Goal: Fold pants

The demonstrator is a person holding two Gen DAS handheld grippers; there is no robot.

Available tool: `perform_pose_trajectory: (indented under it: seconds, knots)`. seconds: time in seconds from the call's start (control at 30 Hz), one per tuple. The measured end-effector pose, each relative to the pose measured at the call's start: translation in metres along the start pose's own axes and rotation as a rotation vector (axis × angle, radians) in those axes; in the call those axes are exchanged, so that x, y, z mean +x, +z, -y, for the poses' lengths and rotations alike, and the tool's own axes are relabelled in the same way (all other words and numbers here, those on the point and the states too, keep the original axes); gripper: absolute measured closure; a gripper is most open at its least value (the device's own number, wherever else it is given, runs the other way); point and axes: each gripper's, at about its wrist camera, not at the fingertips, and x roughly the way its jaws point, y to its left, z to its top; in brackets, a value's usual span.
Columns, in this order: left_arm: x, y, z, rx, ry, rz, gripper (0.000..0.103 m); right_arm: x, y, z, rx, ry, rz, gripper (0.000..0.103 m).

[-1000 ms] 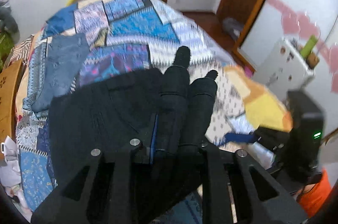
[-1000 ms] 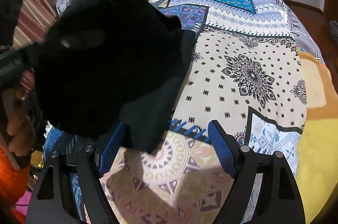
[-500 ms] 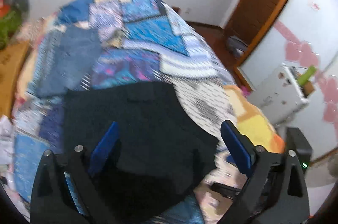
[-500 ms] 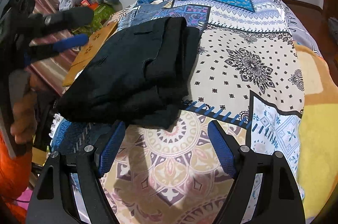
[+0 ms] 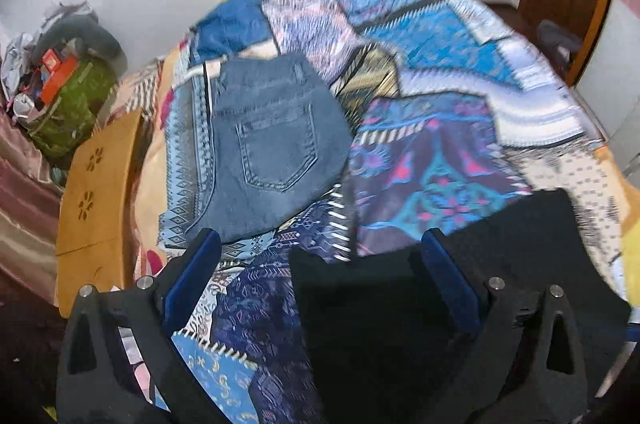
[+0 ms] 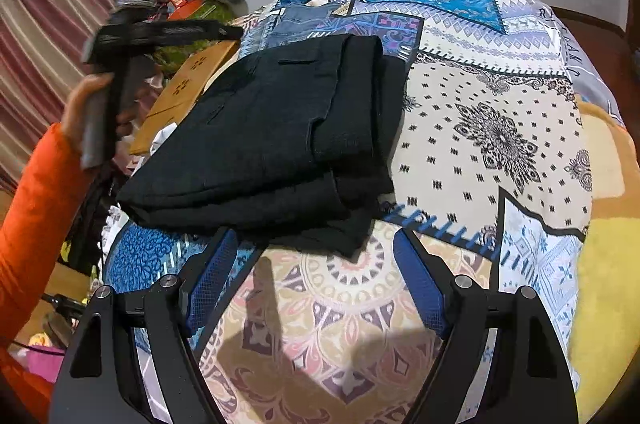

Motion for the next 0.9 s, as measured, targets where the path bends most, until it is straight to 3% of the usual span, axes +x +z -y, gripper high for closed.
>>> perform_pose_trajectory:
  seconds: [0.1, 0.17, 0.33, 0.63, 0.9]
  knots:
    - [0.039, 0.000, -0.005, 0.017, 0.121, -0.056, 0.002, 0.002, 0.007, 0.002, -0.003, -0.007, 0.011, 0.024]
    - [0.063, -0.008, -0.008, 0.023, 0.148, -0.112, 0.002, 0.001, 0.012, 0.006, 0.012, -0.012, 0.023, 0.024]
    - [0.078, -0.031, -0.034, -0.123, -0.003, -0.166, 0.002, -0.002, 0.018, 0.015, 0.032, -0.035, 0.036, 0.024]
    - [0.042, -0.094, -0.066, -0.197, -0.071, -0.181, 0.002, -0.019, 0.014, 0.019, 0.055, -0.077, 0.067, 0.024]
    - [-0.021, -0.157, -0.060, -0.192, -0.114, -0.163, 0.002, -0.037, 0.008, -0.003, 0.014, -0.065, 0.101, 0.024]
